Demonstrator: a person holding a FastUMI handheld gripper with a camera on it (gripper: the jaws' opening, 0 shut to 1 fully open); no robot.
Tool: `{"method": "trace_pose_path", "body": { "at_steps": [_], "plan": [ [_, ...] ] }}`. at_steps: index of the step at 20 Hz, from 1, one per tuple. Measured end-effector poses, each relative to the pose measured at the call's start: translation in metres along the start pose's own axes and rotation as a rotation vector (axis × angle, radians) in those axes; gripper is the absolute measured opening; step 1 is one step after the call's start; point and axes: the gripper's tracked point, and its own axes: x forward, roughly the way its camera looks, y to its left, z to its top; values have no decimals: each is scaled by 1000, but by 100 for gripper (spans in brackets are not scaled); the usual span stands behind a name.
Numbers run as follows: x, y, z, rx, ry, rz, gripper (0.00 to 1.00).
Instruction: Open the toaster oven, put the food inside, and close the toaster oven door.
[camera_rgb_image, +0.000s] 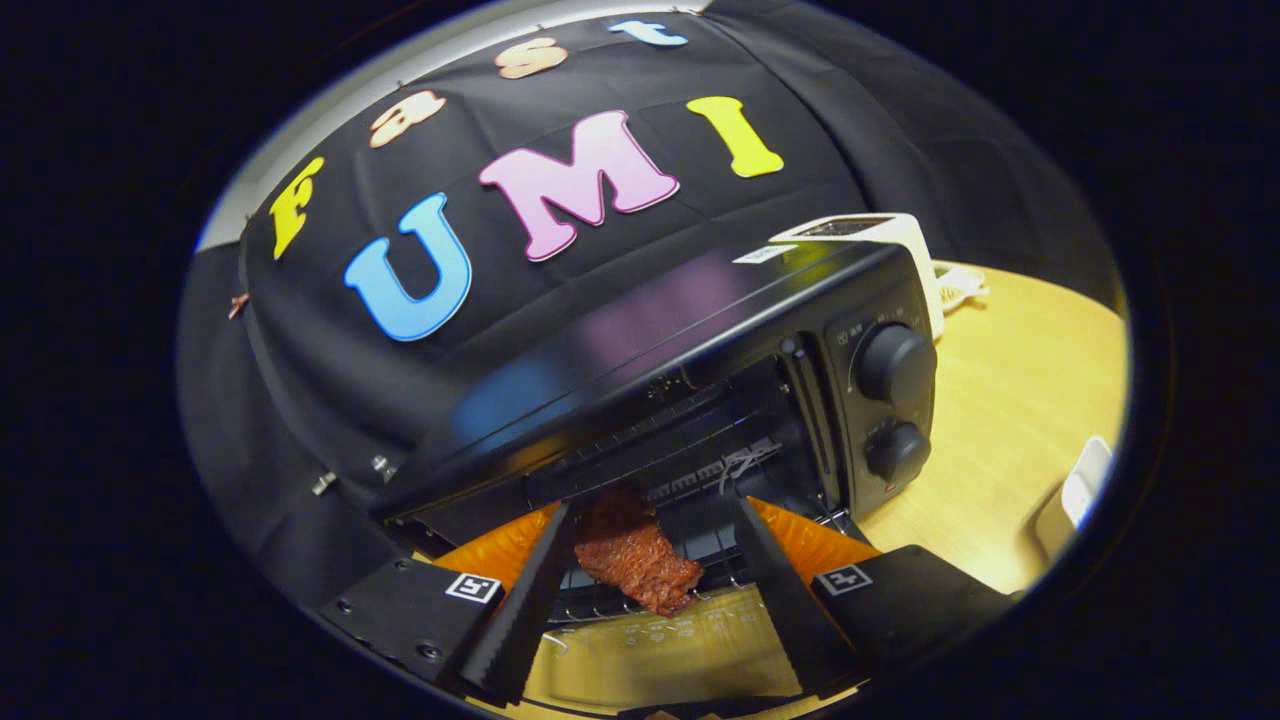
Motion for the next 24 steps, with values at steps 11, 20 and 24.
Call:
{"method": "trace_pose_path", "body": {
  "at_steps": [11, 20, 24],
  "plan": [
    [-78, -3, -24, -245, 156, -9, 98],
    [-136, -5, -62, -428, 326, -41, 98],
    [-154, -18, -95, -429, 435, -63, 99]
  ]
}}
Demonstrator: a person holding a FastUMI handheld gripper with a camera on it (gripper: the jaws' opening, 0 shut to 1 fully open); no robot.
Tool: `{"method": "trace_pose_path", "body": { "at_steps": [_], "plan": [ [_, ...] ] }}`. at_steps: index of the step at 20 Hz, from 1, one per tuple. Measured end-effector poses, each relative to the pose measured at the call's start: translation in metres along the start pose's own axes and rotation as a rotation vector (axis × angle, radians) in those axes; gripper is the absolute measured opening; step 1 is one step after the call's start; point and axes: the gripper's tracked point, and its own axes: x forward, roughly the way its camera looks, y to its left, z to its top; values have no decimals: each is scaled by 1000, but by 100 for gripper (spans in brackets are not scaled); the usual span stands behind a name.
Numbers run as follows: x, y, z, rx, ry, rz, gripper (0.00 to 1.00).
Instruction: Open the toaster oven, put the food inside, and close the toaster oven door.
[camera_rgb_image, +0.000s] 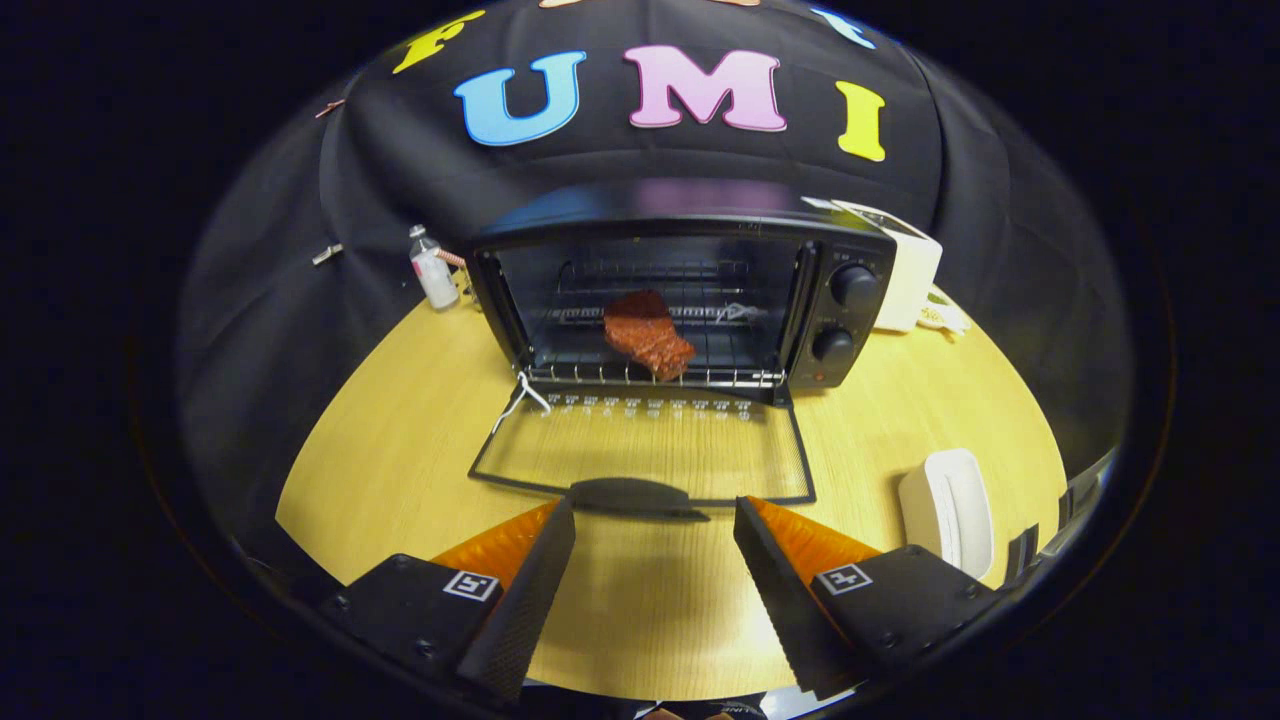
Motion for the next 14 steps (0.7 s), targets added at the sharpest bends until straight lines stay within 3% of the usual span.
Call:
{"method": "trace_pose_path", "body": {
  "at_steps": [5, 12, 14],
  "plan": [
    [15, 1, -32, -45, 91, -20, 99],
    [47, 4, -61, -14, 205, -76, 99],
    [57, 4, -54, 1, 179, -91, 99]
  ]
}}
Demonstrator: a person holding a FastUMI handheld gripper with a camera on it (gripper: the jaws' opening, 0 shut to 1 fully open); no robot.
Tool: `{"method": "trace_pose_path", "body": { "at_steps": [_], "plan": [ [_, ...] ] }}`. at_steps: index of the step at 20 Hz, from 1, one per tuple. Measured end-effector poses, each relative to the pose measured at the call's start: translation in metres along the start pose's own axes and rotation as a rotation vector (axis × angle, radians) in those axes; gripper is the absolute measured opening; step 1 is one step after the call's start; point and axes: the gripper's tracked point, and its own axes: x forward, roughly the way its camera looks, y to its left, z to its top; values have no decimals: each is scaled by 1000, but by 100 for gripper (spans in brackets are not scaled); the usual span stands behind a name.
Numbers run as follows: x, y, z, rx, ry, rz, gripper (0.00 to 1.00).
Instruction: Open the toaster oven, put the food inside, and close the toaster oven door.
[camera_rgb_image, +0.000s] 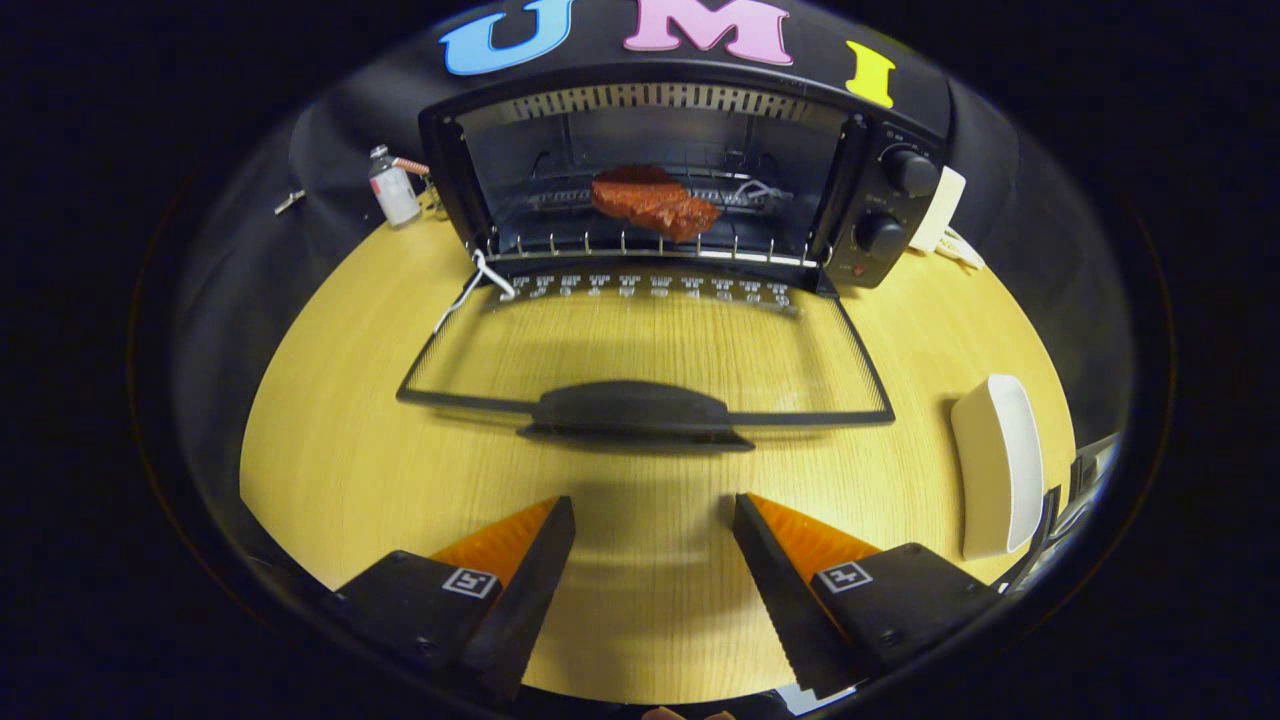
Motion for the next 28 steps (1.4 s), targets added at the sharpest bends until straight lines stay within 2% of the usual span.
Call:
{"method": "trace_pose_path", "body": {
  "at_steps": [7, 13, 19, 28],
  "plan": [
    [10, 3, 20, 77, 1, 2, 99],
    [8, 4, 21, 84, 5, -3, 99],
    [-11, 4, 33, 83, -45, 28, 99],
    [-52, 5, 79, 138, -163, 80, 99]
  ]
}}
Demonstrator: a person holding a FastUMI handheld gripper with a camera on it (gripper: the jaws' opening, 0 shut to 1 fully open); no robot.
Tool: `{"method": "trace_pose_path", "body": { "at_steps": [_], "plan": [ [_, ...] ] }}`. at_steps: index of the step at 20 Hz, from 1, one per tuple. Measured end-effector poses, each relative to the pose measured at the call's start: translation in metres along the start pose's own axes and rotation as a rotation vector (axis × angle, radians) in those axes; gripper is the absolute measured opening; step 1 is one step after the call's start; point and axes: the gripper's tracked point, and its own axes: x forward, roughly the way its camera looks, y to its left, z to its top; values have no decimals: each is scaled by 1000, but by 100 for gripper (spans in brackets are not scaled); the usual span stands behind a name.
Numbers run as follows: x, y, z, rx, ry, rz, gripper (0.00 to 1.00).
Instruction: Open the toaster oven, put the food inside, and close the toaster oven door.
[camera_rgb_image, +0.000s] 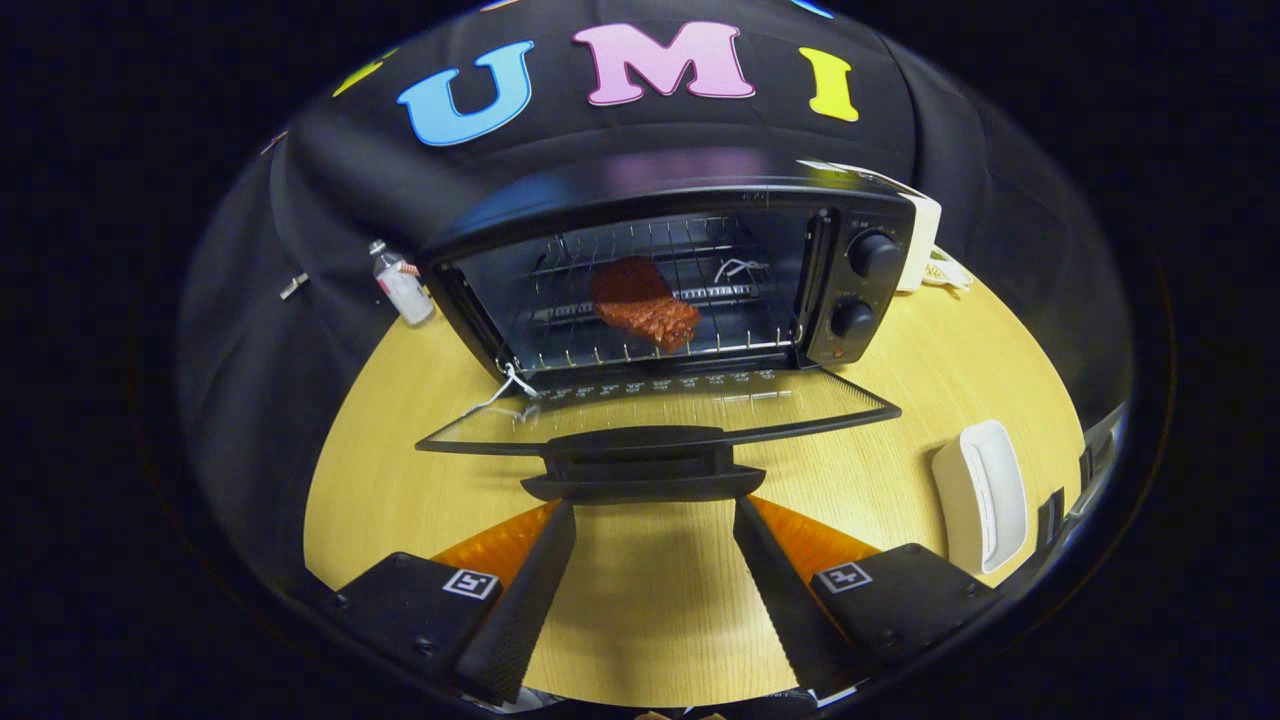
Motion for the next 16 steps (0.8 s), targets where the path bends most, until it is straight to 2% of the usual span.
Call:
{"method": "trace_pose_path", "body": {
  "at_steps": [3, 6, 10, 16],
  "plan": [
    [-9, 6, 24, 12, -66, 17, 99],
    [-2, 12, 66, 29, -129, 39, 99],
    [-7, 11, 104, -3, -206, 32, 99],
    [-66, 16, 131, -169, -361, 45, 99]
  ]
}}
